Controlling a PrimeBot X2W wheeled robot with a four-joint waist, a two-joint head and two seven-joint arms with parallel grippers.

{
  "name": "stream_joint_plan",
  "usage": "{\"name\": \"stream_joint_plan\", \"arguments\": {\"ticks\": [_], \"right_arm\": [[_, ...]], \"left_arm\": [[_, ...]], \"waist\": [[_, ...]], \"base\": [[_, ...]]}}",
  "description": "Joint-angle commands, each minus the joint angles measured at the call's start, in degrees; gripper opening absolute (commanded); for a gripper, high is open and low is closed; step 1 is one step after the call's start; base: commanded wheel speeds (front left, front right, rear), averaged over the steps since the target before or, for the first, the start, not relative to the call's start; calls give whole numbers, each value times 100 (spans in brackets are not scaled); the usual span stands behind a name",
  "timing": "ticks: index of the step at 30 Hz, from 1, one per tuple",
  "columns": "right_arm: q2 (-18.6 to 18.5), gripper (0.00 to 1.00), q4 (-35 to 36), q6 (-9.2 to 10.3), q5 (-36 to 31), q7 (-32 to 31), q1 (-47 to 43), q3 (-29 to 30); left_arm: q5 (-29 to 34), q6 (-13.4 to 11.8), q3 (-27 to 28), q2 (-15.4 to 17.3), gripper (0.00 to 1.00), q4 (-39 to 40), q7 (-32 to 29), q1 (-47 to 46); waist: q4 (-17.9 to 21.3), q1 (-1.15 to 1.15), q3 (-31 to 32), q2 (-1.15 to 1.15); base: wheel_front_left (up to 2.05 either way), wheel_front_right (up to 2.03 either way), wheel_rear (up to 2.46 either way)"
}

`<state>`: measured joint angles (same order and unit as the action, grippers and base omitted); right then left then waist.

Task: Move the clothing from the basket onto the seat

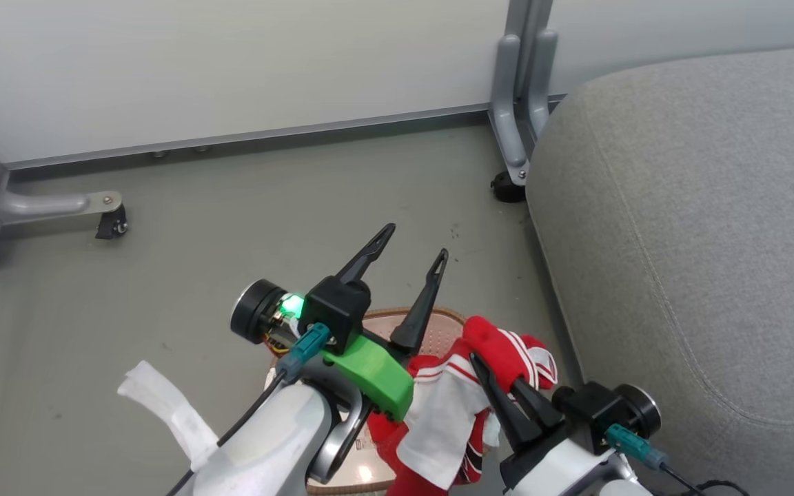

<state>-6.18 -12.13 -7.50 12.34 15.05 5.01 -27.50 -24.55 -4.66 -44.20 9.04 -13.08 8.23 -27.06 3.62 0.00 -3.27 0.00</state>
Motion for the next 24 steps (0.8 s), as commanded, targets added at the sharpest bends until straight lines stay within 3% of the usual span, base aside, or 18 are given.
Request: {"name": "stream_joint_plan", "arguments": {"ticks": [1,8,24], "right_arm": [[-33,0,75,2,-62,19,77,46],[-46,0,604,2,-253,20,221,375],[101,0,1774,2,-672,20,-74,1274]], "left_arm": [[32,-53,55,73,100,-3,59,91],[7,-181,248,368,100,28,288,252],[-4,-209,487,1030,100,177,601,752]], "waist": [[135,0,-97,0],[622,0,-457,0],[1858,0,-1035,0]], "base": [[0,0,0],[0,0,0],[0,0,0]]}}
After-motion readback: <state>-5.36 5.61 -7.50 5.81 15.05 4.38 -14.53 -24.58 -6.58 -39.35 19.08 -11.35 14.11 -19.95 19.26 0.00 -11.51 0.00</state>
